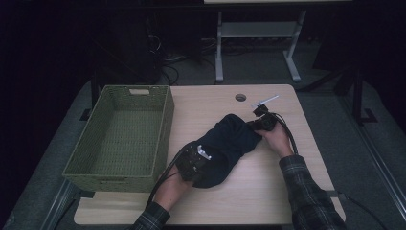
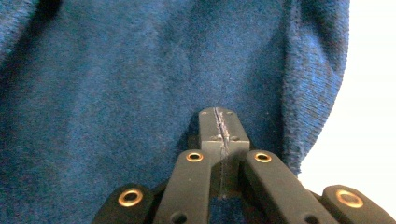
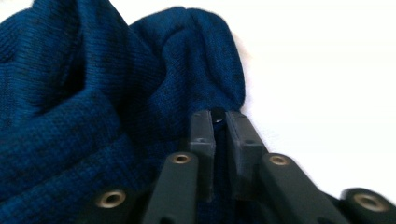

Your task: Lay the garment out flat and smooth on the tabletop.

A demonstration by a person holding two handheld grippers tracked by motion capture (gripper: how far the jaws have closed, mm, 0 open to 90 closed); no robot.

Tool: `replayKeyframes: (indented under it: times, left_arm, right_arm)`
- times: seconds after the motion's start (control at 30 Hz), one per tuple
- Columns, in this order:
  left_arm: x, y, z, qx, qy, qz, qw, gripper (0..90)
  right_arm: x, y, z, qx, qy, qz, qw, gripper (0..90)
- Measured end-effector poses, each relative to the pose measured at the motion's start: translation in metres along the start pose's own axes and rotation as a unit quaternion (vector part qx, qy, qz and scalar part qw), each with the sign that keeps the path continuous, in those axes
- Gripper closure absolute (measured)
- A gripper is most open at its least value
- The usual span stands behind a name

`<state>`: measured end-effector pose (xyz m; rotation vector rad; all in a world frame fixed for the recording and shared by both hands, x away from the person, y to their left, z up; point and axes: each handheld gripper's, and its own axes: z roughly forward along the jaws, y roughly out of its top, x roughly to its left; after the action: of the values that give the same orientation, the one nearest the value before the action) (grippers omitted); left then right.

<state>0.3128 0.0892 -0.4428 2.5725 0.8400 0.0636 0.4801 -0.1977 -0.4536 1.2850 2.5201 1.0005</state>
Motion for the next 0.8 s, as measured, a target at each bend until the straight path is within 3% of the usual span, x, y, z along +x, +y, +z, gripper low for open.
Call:
replayKeyframes:
  times: [0.1,0.2,0.37,0.43,0.63,0.73,0.8]
  left_arm:
    - [-0.002,0.001,0.001,-0.001,-0.014,0.001,0.9999,90.0]
    - [-0.007,0.002,0.002,0.002,-0.028,0.004,0.9996,90.0]
    - [-0.014,0.006,0.004,0.003,-0.039,0.013,0.9991,90.0]
    - [-0.016,0.007,0.006,0.001,-0.043,0.016,0.9989,90.0]
    - [-0.021,0.009,0.008,-0.002,-0.055,0.025,0.9982,90.0]
    - [-0.023,0.010,0.009,-0.005,-0.057,0.029,0.9980,90.0]
    - [-0.023,0.010,0.009,-0.006,-0.056,0.031,0.9979,90.0]
  right_arm:
    - [0.000,0.004,-0.009,-0.009,-0.022,-0.014,0.9996,82.7]
    - [-0.003,0.005,-0.018,-0.018,-0.034,-0.012,0.9992,83.8]
    - [-0.013,0.010,-0.028,-0.005,-0.060,-0.027,0.9978,84.4]
    - [-0.017,0.010,-0.031,-0.007,-0.069,-0.022,0.9974,84.7]
    - [-0.030,0.007,-0.024,0.014,-0.100,-0.015,0.9948,85.4]
    - [-0.033,0.005,-0.020,0.020,-0.106,-0.007,0.9942,85.4]
    - [-0.034,0.003,-0.019,0.011,-0.096,-0.002,0.9953,83.3]
